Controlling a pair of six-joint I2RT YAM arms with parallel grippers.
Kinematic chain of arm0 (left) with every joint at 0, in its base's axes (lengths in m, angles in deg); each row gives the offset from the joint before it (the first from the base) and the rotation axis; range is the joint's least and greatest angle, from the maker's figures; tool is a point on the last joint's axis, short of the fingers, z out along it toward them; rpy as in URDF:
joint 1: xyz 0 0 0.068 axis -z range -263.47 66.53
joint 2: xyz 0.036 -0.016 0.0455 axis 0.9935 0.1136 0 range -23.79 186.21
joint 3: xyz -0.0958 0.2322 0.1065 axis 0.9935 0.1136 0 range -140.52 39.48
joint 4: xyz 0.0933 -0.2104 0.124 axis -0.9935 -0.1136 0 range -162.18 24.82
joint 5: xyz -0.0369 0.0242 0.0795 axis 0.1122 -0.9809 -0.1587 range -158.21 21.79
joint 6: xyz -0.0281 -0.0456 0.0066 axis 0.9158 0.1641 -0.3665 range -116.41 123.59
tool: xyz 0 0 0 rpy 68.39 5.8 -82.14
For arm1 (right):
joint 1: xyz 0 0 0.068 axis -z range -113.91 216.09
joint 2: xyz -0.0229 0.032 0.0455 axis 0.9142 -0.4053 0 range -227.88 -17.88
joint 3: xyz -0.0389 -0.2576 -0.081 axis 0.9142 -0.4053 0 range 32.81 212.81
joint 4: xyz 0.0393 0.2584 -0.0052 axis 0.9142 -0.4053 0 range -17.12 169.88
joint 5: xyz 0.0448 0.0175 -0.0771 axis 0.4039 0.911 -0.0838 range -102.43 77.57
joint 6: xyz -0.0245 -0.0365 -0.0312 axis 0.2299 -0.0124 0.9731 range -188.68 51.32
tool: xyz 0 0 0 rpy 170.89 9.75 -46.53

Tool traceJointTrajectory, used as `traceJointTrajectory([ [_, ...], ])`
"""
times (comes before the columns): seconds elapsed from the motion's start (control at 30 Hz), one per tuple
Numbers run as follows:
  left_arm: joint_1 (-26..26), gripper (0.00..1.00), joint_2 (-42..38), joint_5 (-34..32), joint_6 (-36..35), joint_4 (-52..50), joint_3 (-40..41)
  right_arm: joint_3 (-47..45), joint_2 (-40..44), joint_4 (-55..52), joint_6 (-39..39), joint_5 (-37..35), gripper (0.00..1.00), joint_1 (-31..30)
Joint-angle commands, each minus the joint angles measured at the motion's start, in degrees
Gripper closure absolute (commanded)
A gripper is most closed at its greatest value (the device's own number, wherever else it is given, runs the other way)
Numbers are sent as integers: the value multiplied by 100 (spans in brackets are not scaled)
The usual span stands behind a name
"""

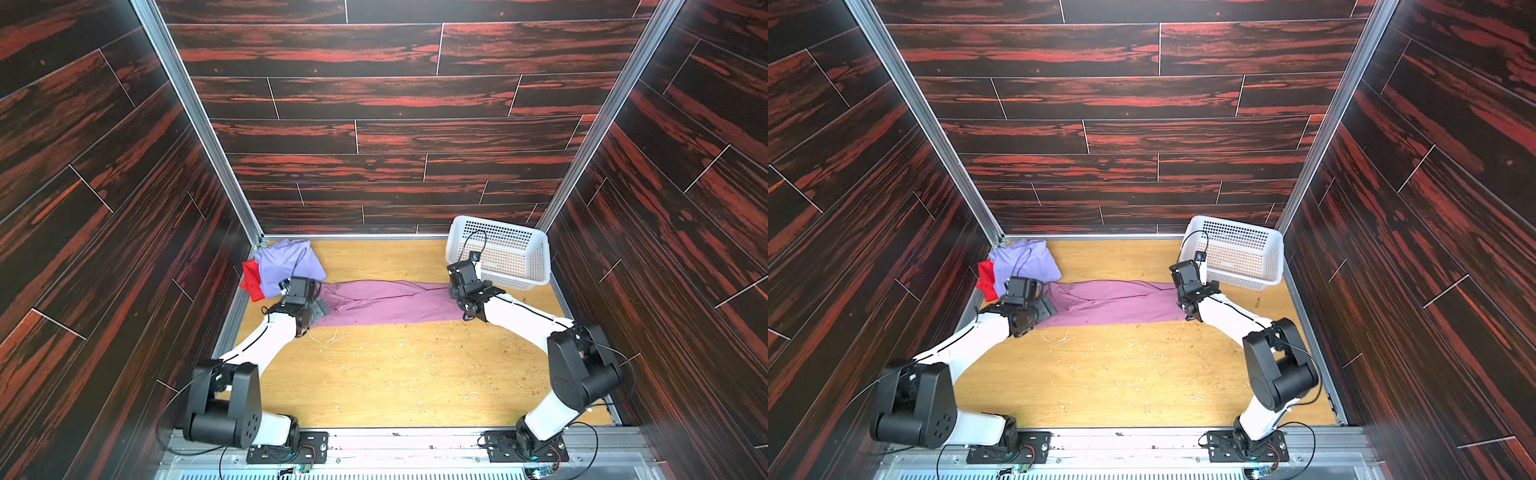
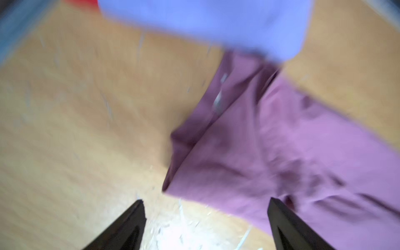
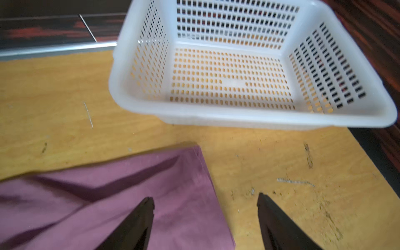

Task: Fold and stack t-shirts
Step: Move the T-shirt to the center of the board.

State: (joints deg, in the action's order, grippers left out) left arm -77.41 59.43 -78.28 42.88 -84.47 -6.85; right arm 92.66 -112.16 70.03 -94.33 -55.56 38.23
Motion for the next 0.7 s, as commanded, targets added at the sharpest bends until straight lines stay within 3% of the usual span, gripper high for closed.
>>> traceJointTrajectory([
  [0.0, -18, 9, 277, 201, 311, 201, 30, -417, 255, -513, -291, 207, 22, 6],
  [0.3, -40, 21, 1221, 196, 218, 540, -297, -1049, 722, -642, -490, 263, 23, 4],
  [0.4, -45, 31, 1404, 330, 186, 622, -357, -1133, 695, -629, -494, 222, 23, 2],
  [0.5, -62, 51, 1460, 438, 196, 737, -316, -1194, 532, -421, -409, 212, 23, 8],
  [0.67, -103, 59, 1350, 521, 158, 731, -214, -1095, -12, -96, -371, 308, 24, 34],
])
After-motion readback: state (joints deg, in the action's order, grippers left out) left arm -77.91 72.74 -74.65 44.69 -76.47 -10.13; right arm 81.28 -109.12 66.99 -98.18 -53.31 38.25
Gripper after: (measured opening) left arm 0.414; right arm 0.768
